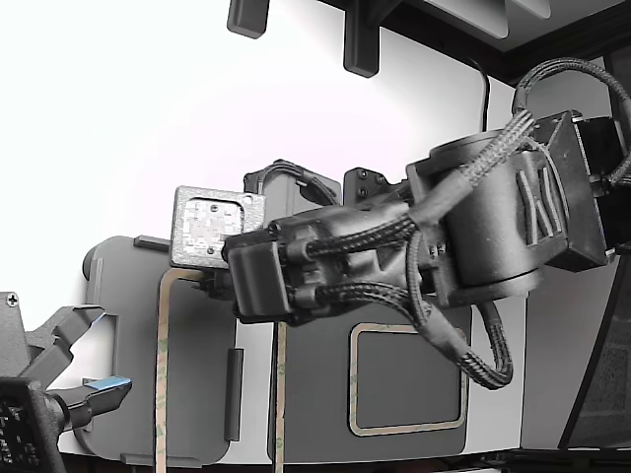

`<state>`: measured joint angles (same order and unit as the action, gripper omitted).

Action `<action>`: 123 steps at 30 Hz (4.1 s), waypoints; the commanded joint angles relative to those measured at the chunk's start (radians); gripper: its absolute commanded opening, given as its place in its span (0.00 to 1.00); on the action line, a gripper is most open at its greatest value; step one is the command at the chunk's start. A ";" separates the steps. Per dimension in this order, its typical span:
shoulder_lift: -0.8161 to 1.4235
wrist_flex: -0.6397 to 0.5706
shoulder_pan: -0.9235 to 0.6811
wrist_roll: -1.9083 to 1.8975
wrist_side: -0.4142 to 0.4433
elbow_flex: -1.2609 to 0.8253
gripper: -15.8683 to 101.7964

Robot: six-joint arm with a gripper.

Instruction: Move top rectangular frame to the holder.

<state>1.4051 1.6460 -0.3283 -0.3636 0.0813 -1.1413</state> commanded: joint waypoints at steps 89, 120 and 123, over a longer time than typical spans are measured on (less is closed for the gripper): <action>-0.250 0.008 0.121 0.080 -0.018 0.172 0.04; -0.249 0.009 0.106 0.092 -0.028 0.195 0.99; -0.247 0.009 0.106 0.094 -0.032 0.202 0.98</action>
<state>1.1305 1.6460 -0.2301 -0.2715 0.0506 -0.9710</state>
